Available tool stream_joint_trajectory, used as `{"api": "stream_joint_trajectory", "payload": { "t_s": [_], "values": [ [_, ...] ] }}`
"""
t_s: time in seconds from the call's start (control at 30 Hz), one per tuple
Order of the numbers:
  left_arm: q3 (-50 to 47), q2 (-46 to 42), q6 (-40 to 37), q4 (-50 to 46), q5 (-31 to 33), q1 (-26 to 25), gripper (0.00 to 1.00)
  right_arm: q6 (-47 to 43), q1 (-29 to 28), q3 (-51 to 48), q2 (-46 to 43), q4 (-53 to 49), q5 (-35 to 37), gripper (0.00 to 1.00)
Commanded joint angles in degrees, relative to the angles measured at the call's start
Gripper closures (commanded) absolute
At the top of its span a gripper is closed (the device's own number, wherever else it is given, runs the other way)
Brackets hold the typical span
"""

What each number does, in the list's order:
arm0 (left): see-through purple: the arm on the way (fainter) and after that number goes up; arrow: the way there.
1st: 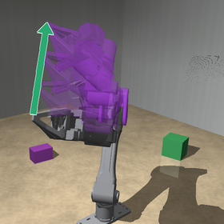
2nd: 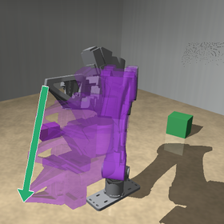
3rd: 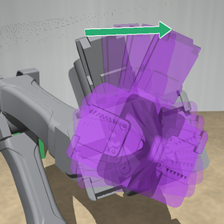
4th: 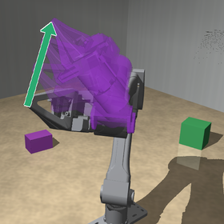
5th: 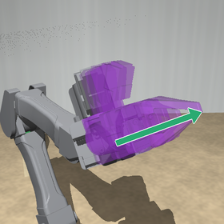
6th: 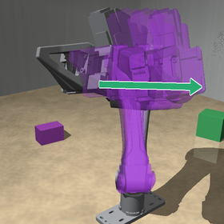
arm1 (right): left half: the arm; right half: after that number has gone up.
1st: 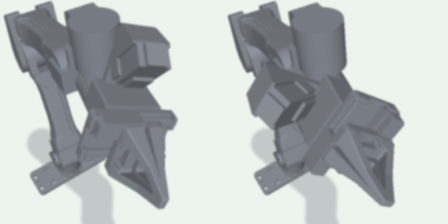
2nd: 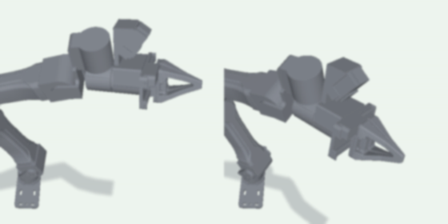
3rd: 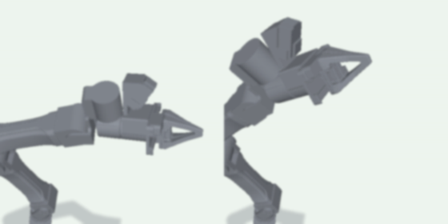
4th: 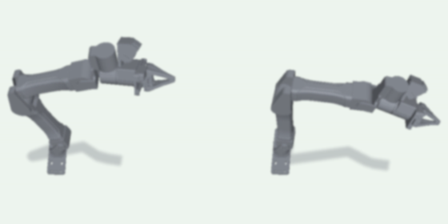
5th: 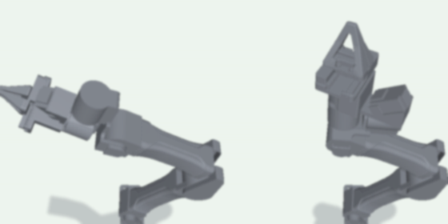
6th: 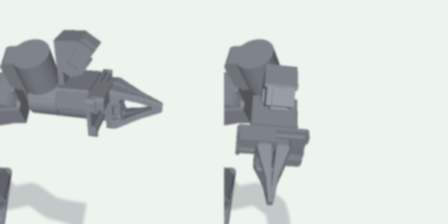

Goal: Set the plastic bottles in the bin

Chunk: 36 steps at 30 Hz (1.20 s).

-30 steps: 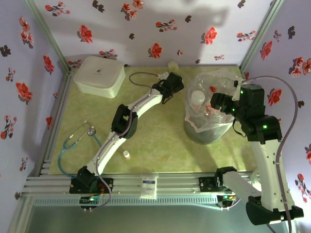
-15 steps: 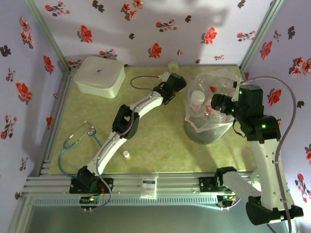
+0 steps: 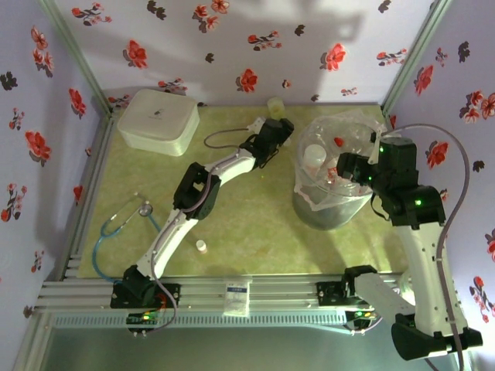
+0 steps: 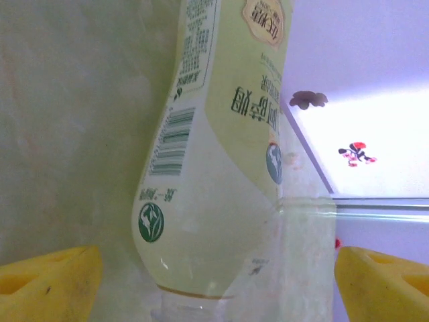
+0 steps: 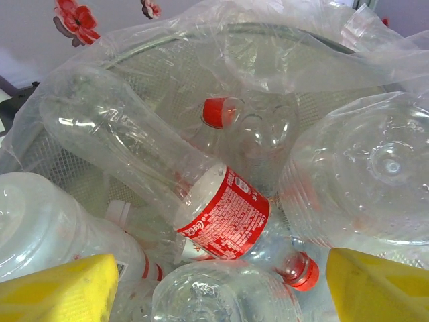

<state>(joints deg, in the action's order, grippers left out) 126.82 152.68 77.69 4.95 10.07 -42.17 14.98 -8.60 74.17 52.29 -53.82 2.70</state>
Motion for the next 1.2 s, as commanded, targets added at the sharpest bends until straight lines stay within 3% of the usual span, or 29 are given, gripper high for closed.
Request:
{"api": "stream_joint_trajectory", "payload": {
  "t_s": [0.0,0.3,0.4,0.73,1.17],
  "values": [
    [-3.46,-0.05,6.55,-1.93,-6.89,-3.08,0.1,-1.32,0.19,0.19,-1.22,0.54,1.69,0.18],
    [-4.09,-0.32,12.57,1.22,-10.42,-3.73,0.13,-1.26,0.2,0.27,-1.58,0.74,1.95,0.18],
    [-0.85,0.16,11.43,-4.16,-10.0,-3.47,0.12,-1.44,0.23,0.57,-1.83,0.27,2.22,0.18],
    [5.63,5.76,15.3,-6.87,-10.07,-2.26,0.15,-2.01,0.2,0.88,-2.72,-0.36,3.43,0.16],
    [5.24,6.93,16.88,-7.85,-9.19,-0.48,0.4,-2.09,0.22,0.97,-3.17,-0.42,3.58,0.16]
  ]
}}
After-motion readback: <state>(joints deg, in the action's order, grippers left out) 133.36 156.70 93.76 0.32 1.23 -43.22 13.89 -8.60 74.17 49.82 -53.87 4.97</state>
